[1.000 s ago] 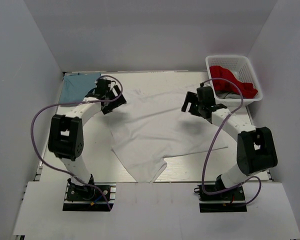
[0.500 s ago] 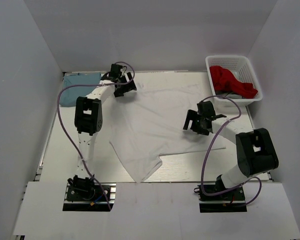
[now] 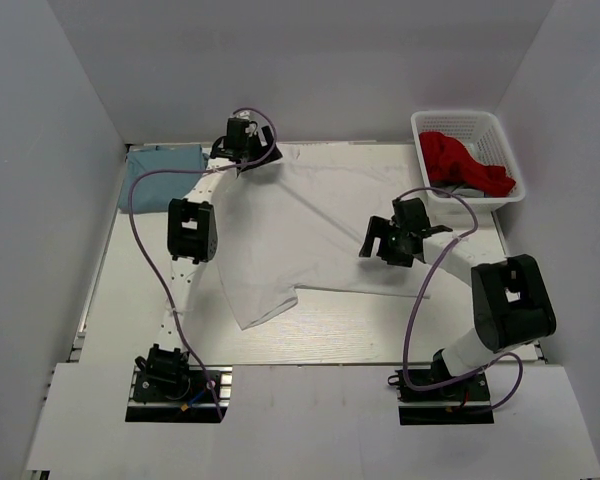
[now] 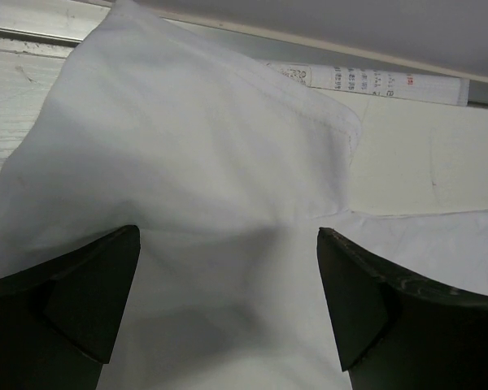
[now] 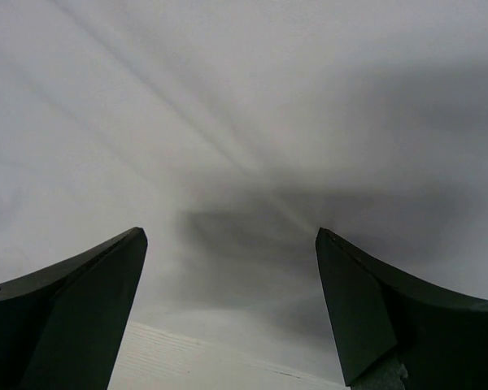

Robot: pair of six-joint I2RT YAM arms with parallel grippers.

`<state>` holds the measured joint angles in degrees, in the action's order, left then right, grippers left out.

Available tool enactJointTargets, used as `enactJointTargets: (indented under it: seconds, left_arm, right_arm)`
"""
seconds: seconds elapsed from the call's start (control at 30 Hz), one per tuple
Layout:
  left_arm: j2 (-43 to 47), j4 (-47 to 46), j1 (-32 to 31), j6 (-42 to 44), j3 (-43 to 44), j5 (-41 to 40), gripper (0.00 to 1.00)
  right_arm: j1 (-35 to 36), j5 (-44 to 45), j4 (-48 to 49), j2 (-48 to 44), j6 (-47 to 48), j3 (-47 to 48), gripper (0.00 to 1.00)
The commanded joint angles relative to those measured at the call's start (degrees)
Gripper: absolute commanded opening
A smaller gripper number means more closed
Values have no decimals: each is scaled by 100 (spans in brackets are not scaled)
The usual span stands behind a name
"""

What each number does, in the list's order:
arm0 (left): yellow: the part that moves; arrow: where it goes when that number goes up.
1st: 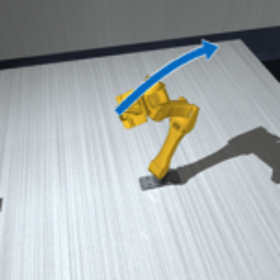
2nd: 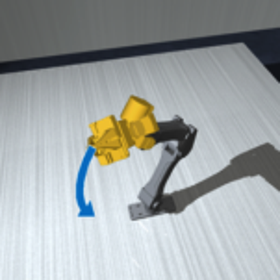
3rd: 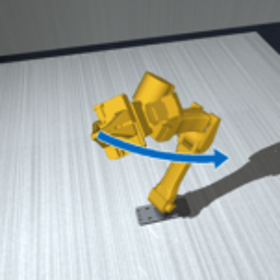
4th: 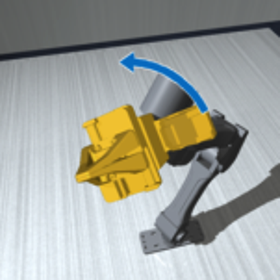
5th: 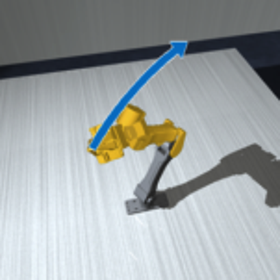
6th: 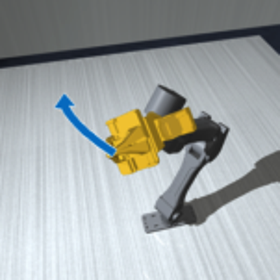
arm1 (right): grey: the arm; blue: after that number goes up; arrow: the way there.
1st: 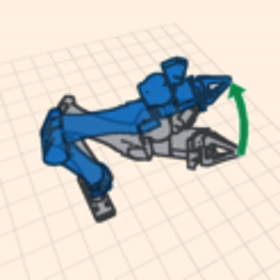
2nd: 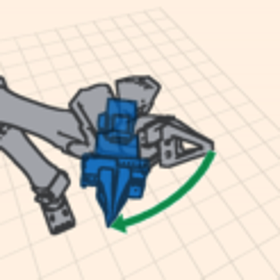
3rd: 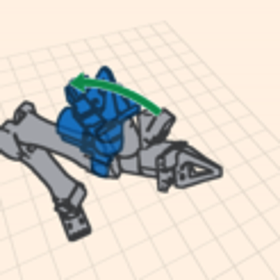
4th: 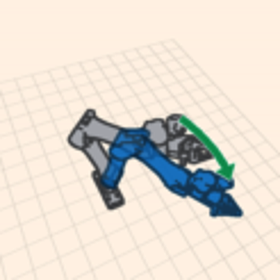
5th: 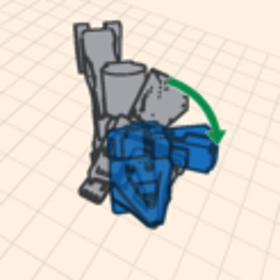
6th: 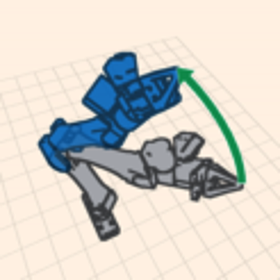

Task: Fold and stack the t-shirts
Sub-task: Flatten out the tshirt, then grap the side of the flattened tshirt closest away from the robot with both arms

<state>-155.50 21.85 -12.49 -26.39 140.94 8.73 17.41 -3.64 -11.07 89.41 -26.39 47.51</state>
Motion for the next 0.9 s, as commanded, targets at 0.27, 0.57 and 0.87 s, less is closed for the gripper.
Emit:
enactJointTargets:
  seconds: [0.27,0.57,0.87]
  left_arm:
    - [3611,1275,-174,609,-2304,-284,100]
    - [8631,370,-509,-866,-9450,411,100]
    - [10146,1808,-808,-1614,-11228,997,100]
  right_arm:
    - [8,618,430,-1987,-533,-557,90]
    - [-27,1489,-44,-3464,-1351,-1542,90]
    - [-53,1902,-633,-3808,-1457,-1929,90]
